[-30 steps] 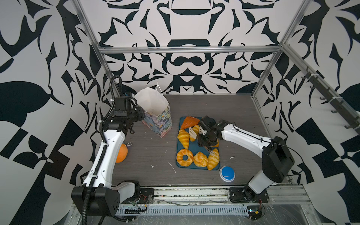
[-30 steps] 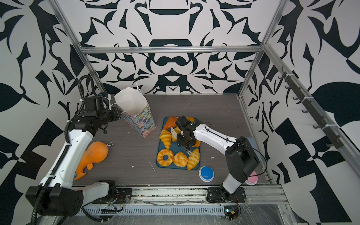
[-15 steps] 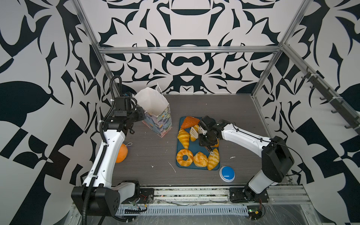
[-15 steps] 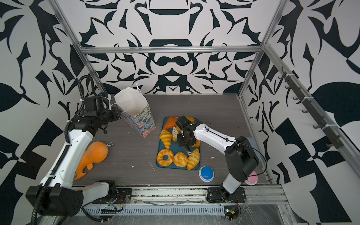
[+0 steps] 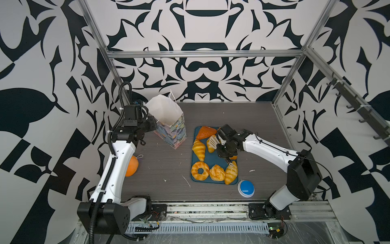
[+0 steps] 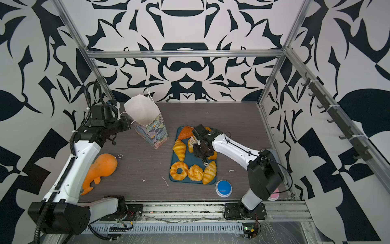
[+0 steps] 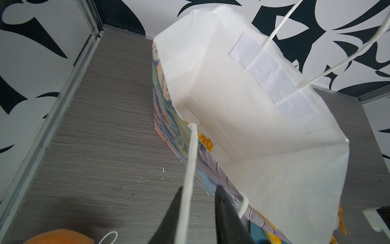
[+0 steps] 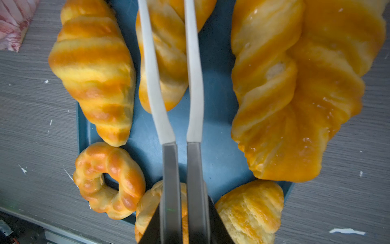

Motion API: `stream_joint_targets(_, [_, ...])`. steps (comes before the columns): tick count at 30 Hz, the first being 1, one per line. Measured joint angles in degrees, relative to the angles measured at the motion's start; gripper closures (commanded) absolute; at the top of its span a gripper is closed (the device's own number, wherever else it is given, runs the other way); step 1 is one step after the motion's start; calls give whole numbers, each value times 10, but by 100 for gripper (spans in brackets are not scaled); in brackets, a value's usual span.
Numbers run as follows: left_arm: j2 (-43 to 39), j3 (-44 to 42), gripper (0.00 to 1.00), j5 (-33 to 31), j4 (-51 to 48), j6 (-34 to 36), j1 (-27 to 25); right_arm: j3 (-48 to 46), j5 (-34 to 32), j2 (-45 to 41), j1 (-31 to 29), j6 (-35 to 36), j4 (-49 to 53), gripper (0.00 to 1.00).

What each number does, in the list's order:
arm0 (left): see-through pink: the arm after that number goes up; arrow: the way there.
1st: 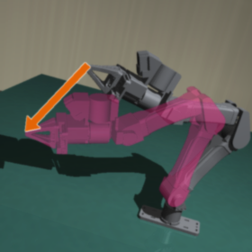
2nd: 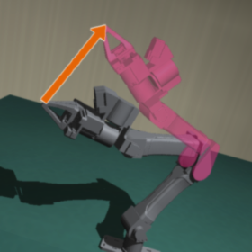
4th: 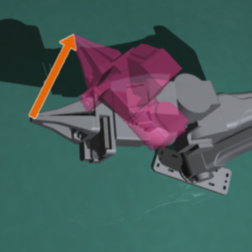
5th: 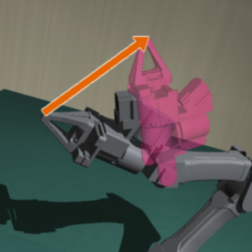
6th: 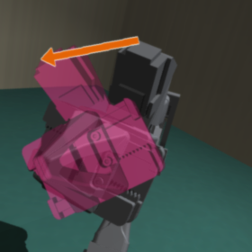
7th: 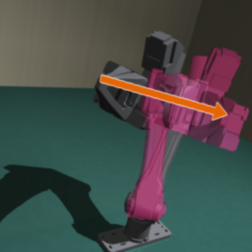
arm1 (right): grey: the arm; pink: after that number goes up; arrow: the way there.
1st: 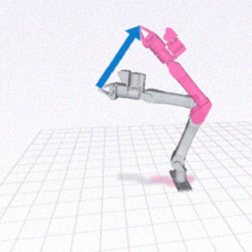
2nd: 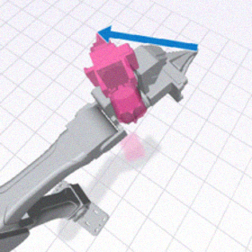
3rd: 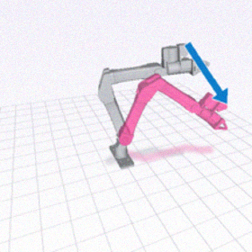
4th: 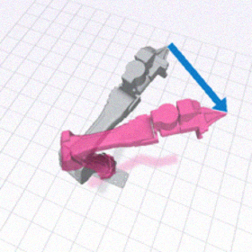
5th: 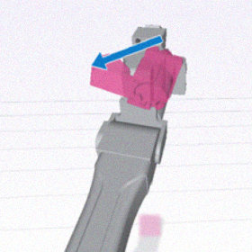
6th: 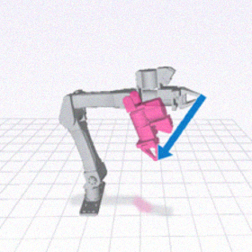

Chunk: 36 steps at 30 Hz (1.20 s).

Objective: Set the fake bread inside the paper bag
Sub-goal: 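Lower the tongs onto a striped croissant and squeeze it with the right gripper, then lift the pinched croissant with the tongs toward the paper bag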

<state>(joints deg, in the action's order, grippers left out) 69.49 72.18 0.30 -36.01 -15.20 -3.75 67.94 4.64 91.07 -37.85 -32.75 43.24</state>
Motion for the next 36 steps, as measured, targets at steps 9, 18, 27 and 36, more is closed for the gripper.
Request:
stream_joint_targets(9, [0, 0, 73, 1, 0, -2, 0, 0, -9, -51, 0, 2, 19, 80])
stream_joint_targets(18, [0, -1, 73, 2, 0, -2, 0, 11, -12, -63, 0, 11, 28, 80])
stream_joint_targets(27, [0, -2, 73, 2, 0, -2, 0, 56, -9, -76, 0, 23, 21, 80])
stream_joint_targets(36, [0, -2, 73, 2, 1, -2, 0, 95, 0, -80, -10, 43, 15, 79])
